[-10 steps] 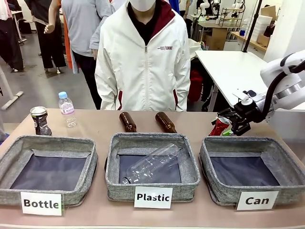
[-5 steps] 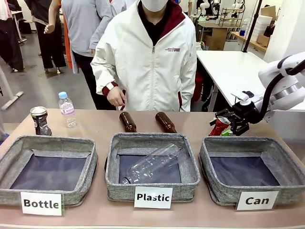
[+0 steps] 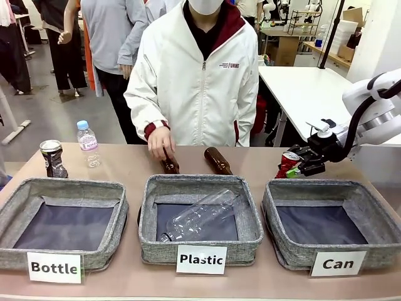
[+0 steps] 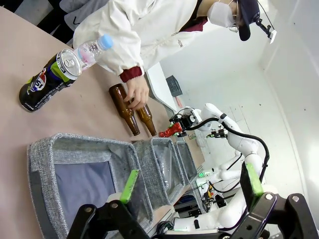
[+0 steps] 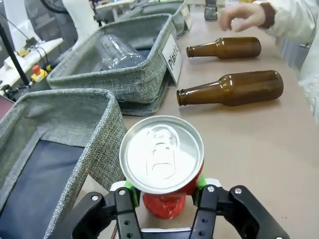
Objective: Sort the can waste into the basket.
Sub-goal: Pick up the can waste from the table and place it in the right Fabric basket.
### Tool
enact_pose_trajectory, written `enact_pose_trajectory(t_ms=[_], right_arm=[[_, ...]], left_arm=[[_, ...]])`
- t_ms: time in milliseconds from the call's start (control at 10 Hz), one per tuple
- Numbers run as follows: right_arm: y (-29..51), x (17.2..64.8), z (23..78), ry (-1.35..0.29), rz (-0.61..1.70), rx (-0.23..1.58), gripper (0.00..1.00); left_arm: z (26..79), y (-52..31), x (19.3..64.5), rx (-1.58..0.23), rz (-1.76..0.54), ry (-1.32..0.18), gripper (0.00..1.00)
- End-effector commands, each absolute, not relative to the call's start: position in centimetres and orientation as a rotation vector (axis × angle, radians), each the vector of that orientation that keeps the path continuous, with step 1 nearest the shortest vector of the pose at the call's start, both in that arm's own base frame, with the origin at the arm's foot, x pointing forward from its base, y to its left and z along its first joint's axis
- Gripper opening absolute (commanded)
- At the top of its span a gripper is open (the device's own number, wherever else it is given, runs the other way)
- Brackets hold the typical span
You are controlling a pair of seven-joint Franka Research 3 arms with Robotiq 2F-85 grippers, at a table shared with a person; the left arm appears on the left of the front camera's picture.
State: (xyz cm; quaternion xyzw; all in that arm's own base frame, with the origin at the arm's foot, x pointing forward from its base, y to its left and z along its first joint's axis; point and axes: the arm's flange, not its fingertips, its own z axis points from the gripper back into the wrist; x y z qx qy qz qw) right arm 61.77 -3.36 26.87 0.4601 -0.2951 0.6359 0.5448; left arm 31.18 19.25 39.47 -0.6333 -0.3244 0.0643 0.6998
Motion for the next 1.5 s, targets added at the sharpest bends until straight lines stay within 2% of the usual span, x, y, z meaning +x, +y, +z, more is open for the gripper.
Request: enact_pose_trajectory(t_ms=[0, 300, 400, 600, 700, 1000, 1200, 1400], right_arm=[[-3.2, 62.5, 27.2, -0.698, 1.489, 1.098, 0.03], [-3.2, 62.3, 28.3, -0.710, 1.503, 1.075, 0.00], [-3.2, 61.8, 30.1, -0.734, 1.527, 1.042, 0.00], [-2.9, 59.1, 37.1, -0.776, 1.568, 0.957, 0.00], [-2.1, 56.5, 41.2, -0.684, 1.516, 0.949, 0.00], [2.4, 46.6, 48.2, -0.401, 1.395, 0.649, 0.00], [5.5, 41.2, 48.5, -0.210, 1.370, 0.417, 0.00], [7.6, 39.2, 47.7, -0.101, 1.421, 0.256, 0.00]], left_arm=[[39.6, 19.2, 31.2, -1.425, 0.132, -0.752, 1.00], [39.6, 19.2, 31.2, -1.425, 0.132, -0.752, 1.00], [39.6, 19.2, 31.2, -1.425, 0.132, -0.752, 1.00], [39.6, 19.2, 31.2, -1.425, 0.132, -0.752, 1.00], [39.6, 19.2, 31.2, -1.425, 0.132, -0.752, 1.00], [39.6, 19.2, 31.2, -1.425, 0.132, -0.752, 1.00], [39.6, 19.2, 31.2, -1.425, 0.132, -0.752, 1.00], [39.6, 19.2, 31.2, -1.425, 0.132, -0.752, 1.00]])
